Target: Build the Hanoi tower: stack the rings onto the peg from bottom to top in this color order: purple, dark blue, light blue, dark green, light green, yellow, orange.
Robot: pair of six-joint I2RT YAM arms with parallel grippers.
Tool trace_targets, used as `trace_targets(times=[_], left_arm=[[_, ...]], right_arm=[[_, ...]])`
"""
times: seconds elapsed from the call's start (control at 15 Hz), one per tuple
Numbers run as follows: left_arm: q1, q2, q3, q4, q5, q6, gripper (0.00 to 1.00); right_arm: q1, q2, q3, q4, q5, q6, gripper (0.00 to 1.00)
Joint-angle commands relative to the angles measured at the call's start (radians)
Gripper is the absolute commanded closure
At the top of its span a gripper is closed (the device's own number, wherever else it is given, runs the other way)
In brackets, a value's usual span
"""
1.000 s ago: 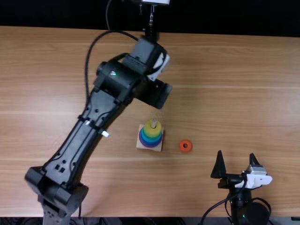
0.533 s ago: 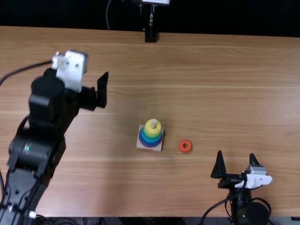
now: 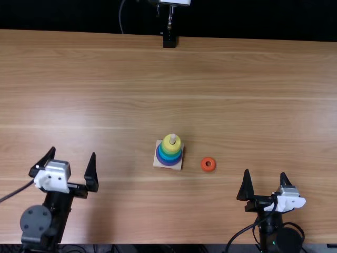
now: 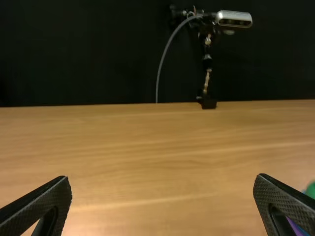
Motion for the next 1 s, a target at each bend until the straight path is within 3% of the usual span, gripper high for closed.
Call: trace_targets(times=[0.0, 0.27, 0.47, 0.6, 0.93], left_arm=[[0.01, -0.092, -0.086, 0.01, -0.001, 0.011, 0.0], [0.036, -0.249, -0.237, 0.008, -0.001, 0.004, 0.0], [0.07, -0.379, -0.242, -0.038, -0.001, 0.006, 0.0], [0.069, -0.388, -0.242, -0.174, -0.003, 0.007, 0.0], [0.072, -0.388, -0.242, -0.193, -0.008, 0.009, 0.0]], right_arm=[[-0.003, -0.013, -0.007, 0.005, 0.002, 0.001, 0.0], [-0.003, -0.013, -0.007, 0.003, 0.002, 0.001, 0.0], [-0.003, -0.013, -0.007, 0.005, 0.002, 0.001, 0.0], [-0.003, -0.013, -0.007, 0.005, 0.002, 0.001, 0.0], [-0.003, -0.013, -0.007, 0.005, 0.002, 0.001, 0.0]])
